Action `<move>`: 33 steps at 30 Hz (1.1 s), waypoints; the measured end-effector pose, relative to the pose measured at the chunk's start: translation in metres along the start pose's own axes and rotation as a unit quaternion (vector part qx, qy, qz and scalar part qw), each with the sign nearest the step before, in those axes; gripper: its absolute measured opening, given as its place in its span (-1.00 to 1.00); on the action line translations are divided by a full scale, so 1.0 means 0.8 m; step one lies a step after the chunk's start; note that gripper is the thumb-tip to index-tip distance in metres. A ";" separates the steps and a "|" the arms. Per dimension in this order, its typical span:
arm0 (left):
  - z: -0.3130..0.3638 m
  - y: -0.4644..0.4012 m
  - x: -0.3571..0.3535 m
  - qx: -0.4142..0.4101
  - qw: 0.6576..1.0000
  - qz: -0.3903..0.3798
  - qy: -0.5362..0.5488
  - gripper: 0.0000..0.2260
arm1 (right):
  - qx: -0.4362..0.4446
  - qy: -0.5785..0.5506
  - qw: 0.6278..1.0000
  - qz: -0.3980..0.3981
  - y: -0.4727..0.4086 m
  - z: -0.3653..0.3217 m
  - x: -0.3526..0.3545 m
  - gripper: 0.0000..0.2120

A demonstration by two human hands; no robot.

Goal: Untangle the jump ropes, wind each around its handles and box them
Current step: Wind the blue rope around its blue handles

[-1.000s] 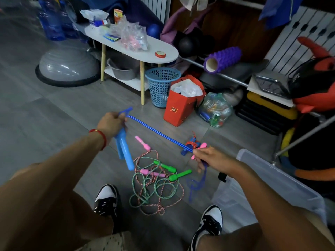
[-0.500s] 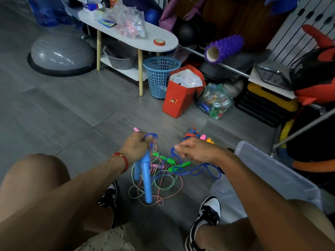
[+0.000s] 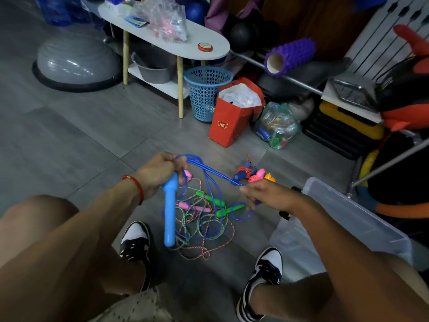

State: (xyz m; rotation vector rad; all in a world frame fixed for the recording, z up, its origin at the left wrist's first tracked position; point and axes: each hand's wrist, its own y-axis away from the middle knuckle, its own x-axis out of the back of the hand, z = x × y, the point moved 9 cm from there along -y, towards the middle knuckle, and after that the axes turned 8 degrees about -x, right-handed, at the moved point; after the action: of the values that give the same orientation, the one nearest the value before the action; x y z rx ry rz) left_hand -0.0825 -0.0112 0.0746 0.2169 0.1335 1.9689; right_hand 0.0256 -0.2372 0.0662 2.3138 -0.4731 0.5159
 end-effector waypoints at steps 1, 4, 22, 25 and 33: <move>-0.001 -0.004 0.012 -0.001 1.000 0.025 -0.007 -0.71 | -0.005 -0.030 1.000 -0.002 0.005 0.008 0.002 -0.55; -0.006 -0.014 0.036 0.000 0.995 0.093 -0.035 -0.69 | -0.005 -0.111 0.994 -0.001 0.015 0.021 0.005 -0.56; -0.005 -0.001 0.102 -0.014 0.945 0.236 -0.223 -0.72 | -0.124 -0.387 0.905 0.128 0.034 0.134 0.070 -0.80; 0.000 0.000 0.091 -0.024 0.944 0.190 -0.270 -0.73 | -0.138 -0.390 0.897 0.153 0.034 0.146 0.074 -0.81; 0.018 0.009 0.003 -0.093 0.915 0.024 -0.393 -0.72 | -0.196 -0.024 0.968 0.156 0.024 0.118 0.061 -0.60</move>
State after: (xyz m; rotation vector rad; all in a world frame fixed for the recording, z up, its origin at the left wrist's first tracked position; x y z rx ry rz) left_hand -0.0870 -0.0121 0.0902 0.8677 -0.5833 1.7865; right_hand 0.0799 -0.3259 0.0378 1.8839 -0.8885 0.4658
